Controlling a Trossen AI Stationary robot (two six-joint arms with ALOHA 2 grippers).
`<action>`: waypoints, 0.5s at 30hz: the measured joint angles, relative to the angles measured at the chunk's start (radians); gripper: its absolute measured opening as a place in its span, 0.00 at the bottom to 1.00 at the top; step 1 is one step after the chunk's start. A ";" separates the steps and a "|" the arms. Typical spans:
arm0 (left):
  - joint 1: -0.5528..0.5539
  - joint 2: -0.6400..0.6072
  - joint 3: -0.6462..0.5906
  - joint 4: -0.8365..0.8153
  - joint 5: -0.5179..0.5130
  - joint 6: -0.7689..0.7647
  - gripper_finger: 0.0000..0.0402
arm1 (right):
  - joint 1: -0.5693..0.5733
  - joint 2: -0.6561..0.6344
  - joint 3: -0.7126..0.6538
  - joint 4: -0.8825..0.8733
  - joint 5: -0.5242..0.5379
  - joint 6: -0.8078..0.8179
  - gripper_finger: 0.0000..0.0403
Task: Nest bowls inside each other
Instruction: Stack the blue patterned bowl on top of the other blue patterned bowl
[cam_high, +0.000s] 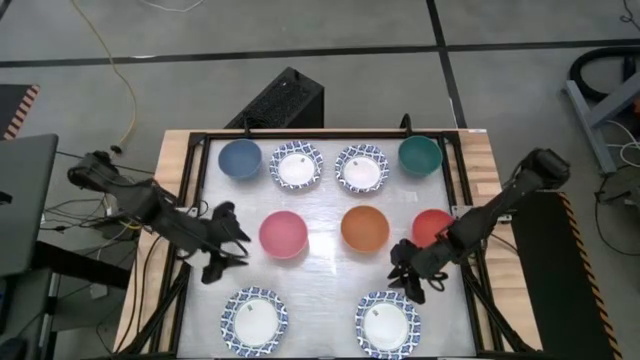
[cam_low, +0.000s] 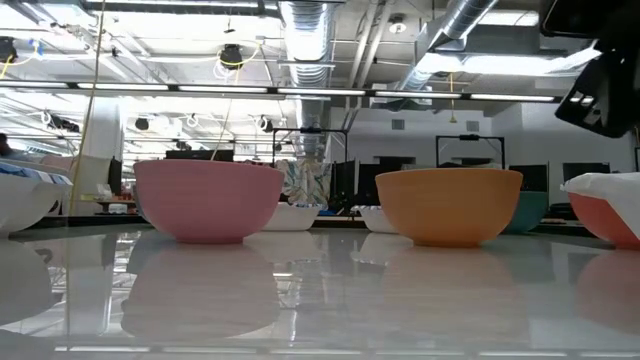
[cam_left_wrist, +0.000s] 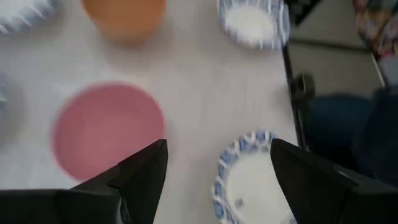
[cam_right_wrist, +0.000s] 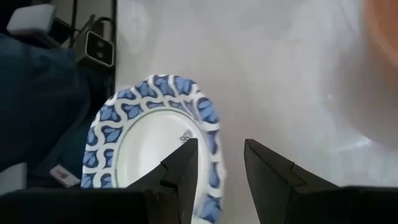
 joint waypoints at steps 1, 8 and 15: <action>0.000 -0.016 0.008 0.003 -0.024 0.012 0.68 | 0.007 0.019 0.000 0.027 0.000 -0.003 0.38; 0.000 -0.100 0.030 -0.003 -0.152 0.065 0.68 | 0.014 0.125 0.000 0.110 -0.028 -0.004 0.38; 0.001 -0.119 0.025 -0.021 -0.177 0.065 0.68 | 0.003 0.196 0.000 0.105 -0.034 -0.004 0.38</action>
